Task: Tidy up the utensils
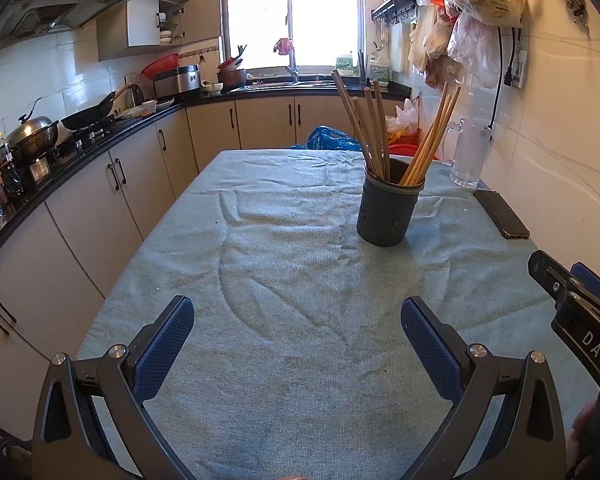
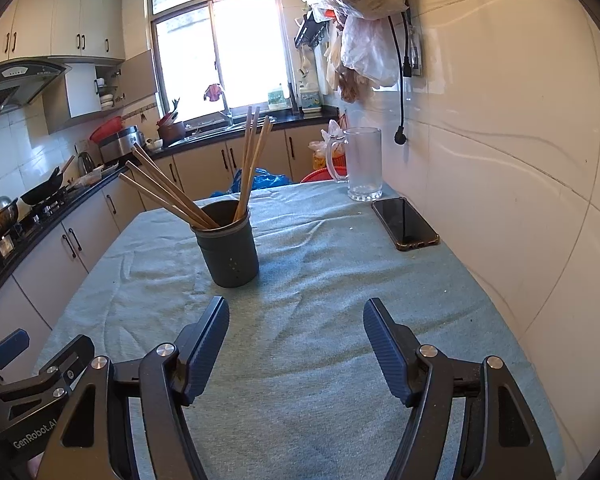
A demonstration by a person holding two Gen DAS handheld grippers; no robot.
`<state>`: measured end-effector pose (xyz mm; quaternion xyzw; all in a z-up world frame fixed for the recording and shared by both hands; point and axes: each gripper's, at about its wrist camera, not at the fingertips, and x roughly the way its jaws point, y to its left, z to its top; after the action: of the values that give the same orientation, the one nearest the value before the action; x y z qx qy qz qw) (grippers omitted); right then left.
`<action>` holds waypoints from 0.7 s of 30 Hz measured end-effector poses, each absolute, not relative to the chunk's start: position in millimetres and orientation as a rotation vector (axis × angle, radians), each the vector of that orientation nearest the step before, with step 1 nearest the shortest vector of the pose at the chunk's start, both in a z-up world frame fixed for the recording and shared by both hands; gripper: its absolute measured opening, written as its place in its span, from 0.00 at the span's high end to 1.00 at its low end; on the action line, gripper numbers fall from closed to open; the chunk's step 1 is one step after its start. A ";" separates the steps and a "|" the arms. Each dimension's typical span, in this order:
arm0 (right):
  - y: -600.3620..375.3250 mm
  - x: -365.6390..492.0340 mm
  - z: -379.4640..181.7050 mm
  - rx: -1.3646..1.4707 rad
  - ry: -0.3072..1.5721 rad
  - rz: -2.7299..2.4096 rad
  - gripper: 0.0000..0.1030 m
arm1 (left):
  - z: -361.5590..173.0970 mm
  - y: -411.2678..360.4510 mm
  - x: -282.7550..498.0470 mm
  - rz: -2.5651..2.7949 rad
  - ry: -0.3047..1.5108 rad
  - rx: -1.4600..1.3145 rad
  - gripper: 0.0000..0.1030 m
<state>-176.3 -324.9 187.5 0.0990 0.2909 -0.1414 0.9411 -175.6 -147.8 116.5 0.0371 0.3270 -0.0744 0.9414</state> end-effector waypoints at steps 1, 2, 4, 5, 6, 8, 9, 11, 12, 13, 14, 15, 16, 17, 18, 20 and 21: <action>-324.7 -175.8 187.0 0.200 0.594 -0.289 0.28 | 116.0 -147.8 -175.1 -0.152 0.668 0.075 0.00; -324.7 -175.4 186.3 0.199 0.595 -0.289 0.28 | 115.3 -147.4 -174.2 -0.152 0.671 0.074 0.00; -323.6 -174.1 185.5 0.198 0.597 -0.289 0.28 | 114.5 -148.0 -173.4 -0.153 0.674 0.073 0.00; -323.5 -173.3 185.1 0.197 0.599 -0.289 0.28 | 113.9 -148.1 -173.1 -0.154 0.677 0.072 0.00; -323.3 -172.8 185.0 0.196 0.600 -0.290 0.28 | 113.4 -147.8 -172.6 -0.155 0.679 0.070 0.00; -322.9 -171.5 184.4 0.195 0.602 -0.289 0.27 | 112.6 -147.9 -172.0 -0.156 0.684 0.068 0.00; -322.7 -170.9 184.1 0.195 0.603 -0.289 0.27 | 112.1 -147.8 -171.6 -0.157 0.686 0.068 0.00; -322.4 -169.4 183.3 0.194 0.607 -0.289 0.27 | 111.6 -147.7 -170.7 -0.157 0.688 0.068 0.00; -322.1 -169.1 182.8 0.195 0.608 -0.289 0.27 | 111.7 -148.1 -170.7 -0.158 0.688 0.068 0.00; -321.9 -168.9 182.4 0.195 0.610 -0.290 0.27 | 111.2 -147.9 -170.5 -0.158 0.689 0.068 0.00; -321.9 -168.9 182.2 0.195 0.610 -0.290 0.27 | 110.9 -147.6 -170.1 -0.158 0.690 0.068 0.00; -321.9 -169.1 182.2 0.195 0.610 -0.291 0.27 | 110.8 -147.6 -170.0 -0.158 0.691 0.067 0.00; -322.1 -168.9 182.2 0.195 0.610 -0.292 0.27 | 110.5 -147.8 -169.8 -0.158 0.691 0.067 0.00; -322.0 -169.0 182.3 0.195 0.610 -0.292 0.27 | 110.3 -147.6 -169.5 -0.157 0.692 0.067 0.00; -322.0 -169.0 182.2 0.194 0.610 -0.292 0.27 | 110.4 -147.7 -169.6 -0.156 0.691 0.068 0.00; -322.3 -168.7 182.2 0.194 0.611 -0.291 0.26 | 110.6 -147.7 -169.6 -0.158 0.692 0.067 0.00; -322.2 -168.8 182.2 0.195 0.611 -0.291 0.26 | 110.2 -147.4 -169.5 -0.159 0.693 0.067 0.00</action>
<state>-168.8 -322.2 182.2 0.0953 0.2992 -0.1423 0.9387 -169.5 -147.4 110.2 0.0327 0.3391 -0.0778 0.9370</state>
